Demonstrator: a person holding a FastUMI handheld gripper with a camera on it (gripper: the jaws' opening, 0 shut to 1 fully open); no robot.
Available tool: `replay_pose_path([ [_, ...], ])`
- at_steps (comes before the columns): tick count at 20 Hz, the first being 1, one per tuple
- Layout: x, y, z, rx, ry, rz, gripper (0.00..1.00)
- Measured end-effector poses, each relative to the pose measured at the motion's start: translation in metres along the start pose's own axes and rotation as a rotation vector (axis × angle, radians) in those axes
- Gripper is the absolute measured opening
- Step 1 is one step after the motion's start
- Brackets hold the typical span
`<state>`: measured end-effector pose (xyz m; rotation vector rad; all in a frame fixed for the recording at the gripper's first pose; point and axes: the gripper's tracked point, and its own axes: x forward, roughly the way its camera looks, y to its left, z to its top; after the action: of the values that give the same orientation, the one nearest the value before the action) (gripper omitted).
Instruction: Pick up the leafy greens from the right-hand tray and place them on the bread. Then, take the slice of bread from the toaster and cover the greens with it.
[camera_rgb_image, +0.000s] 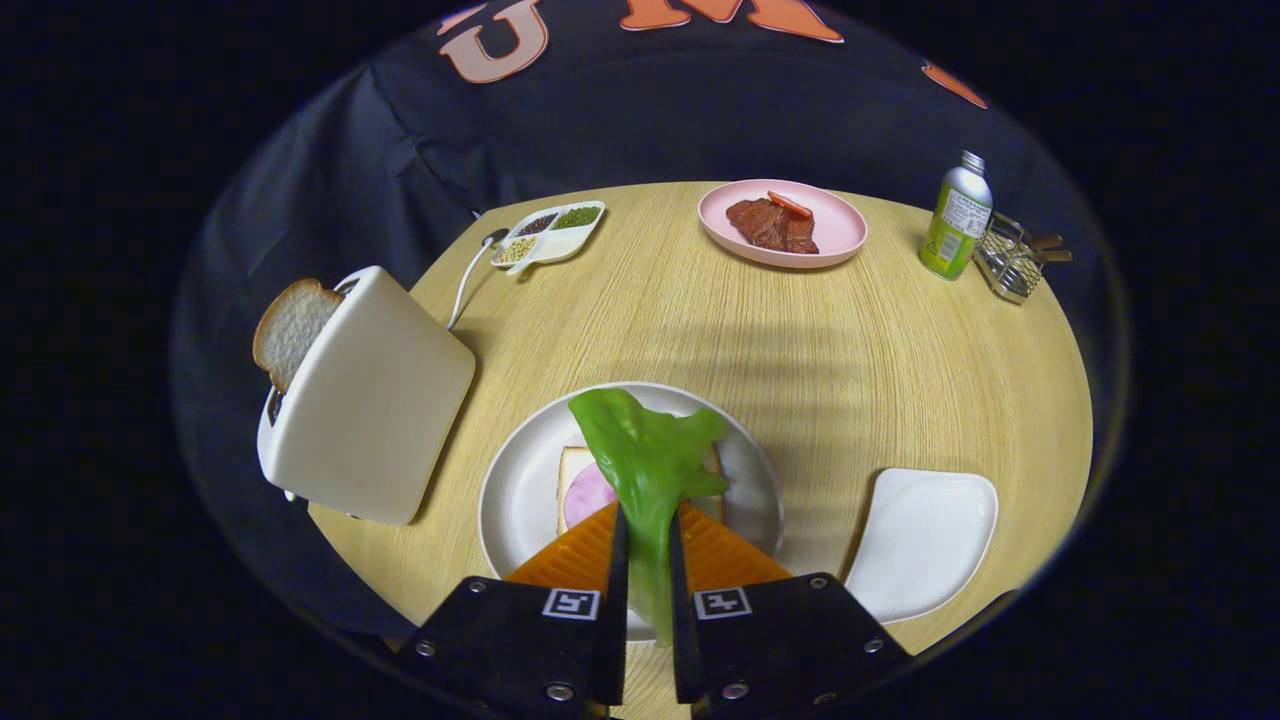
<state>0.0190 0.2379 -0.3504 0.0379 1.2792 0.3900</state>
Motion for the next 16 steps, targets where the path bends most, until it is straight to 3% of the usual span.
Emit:
replay_pose_path([
  [6,0.002,0.015,-0.001,-0.018,0.005,0.046,0.32],
  [13,0.002,0.007,-0.001,-0.07,-0.005,-0.013,0.66],
  [16,-0.001,0.004,0.006,-0.07,-0.022,-0.036,0.75],
])
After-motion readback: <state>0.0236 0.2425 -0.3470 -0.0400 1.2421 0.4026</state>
